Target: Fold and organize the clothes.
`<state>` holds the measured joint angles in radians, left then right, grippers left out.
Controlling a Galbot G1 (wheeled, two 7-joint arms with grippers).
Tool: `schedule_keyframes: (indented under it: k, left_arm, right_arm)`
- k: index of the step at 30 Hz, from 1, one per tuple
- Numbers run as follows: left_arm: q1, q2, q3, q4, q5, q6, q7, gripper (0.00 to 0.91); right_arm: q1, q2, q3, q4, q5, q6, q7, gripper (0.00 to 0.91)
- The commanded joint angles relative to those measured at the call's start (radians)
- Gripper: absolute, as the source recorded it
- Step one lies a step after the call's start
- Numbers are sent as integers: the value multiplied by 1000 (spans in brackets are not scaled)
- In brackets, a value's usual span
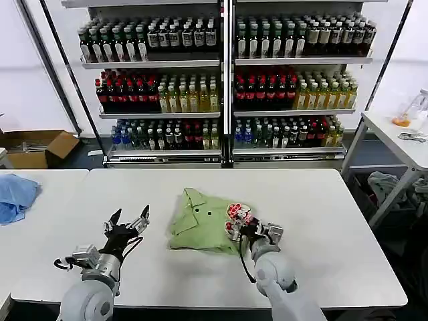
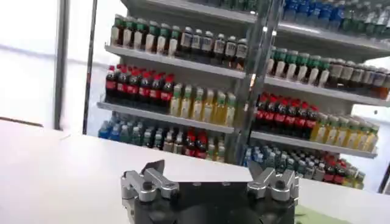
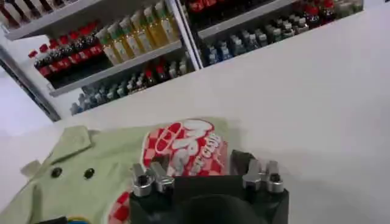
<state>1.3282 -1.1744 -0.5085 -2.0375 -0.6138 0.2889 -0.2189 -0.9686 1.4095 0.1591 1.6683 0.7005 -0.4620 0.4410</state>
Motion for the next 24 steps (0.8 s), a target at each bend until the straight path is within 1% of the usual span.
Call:
schedule_keyframes:
  k: [1, 3, 5, 6, 7, 9, 11, 13, 14, 15, 17, 18, 20, 22, 23, 24]
  left_arm:
    - [28, 9, -25, -14, 0, -1, 2, 907]
    - [29, 10, -24, -14, -1, -1, 2, 907]
    - [30, 11, -24, -10, -4, -1, 3, 907]
    - [30, 11, -24, -9, -5, -1, 3, 907]
    - [30, 11, -22, -8, -7, -1, 3, 907]
    - [31, 12, -20, -9, -8, -1, 3, 907]
    - [30, 12, -16, -10, -7, -1, 4, 907]
    - [31, 10, -14, -12, -7, -1, 5, 907]
    - [31, 9, -13, -13, -7, -1, 5, 907]
    - [32, 8, -12, -15, -7, -1, 5, 907]
    - [33, 8, -10, -18, -7, -1, 5, 907]
    - [35, 7, -9, -20, -7, -1, 6, 907]
    - [41, 7, -5, -26, -5, -1, 8, 907]
    - [47, 6, -3, -35, 2, -1, 9, 907]
    - [52, 2, -1, -40, 7, -1, 9, 907]
    - [60, 0, -1, -46, 13, -1, 9, 907]
  right_arm:
    - [128, 35, -26, -136, -38, -19, 5, 0]
    - [140, 26, -26, -155, -65, -25, -13, 0]
    - [161, 14, -32, -189, -128, -18, -42, 0]
    - [164, 12, -32, -202, -144, -13, -47, 0]
    - [181, 3, -31, -219, -179, -9, -65, 0]
    - [201, -9, -26, -234, -220, -14, -105, 0]
    - [210, -26, -25, -238, -292, -6, -149, 0]
    - [208, -43, -27, -226, -338, -12, -171, 0]
    - [199, -58, -27, -206, -361, -10, -189, 907]
    - [184, -72, -25, -185, -381, -1, -212, 907]
    - [162, -87, -17, -153, -408, 20, -235, 907]
    - [143, -94, -11, -137, -424, 68, -247, 907]
    - [113, -107, 2, -121, -463, 135, -253, 907]
    - [73, -121, 26, -86, -501, 180, -250, 907]
    - [56, -125, 35, -76, -511, 191, -247, 907]
    - [21, -134, 52, -55, -529, 222, -242, 907]
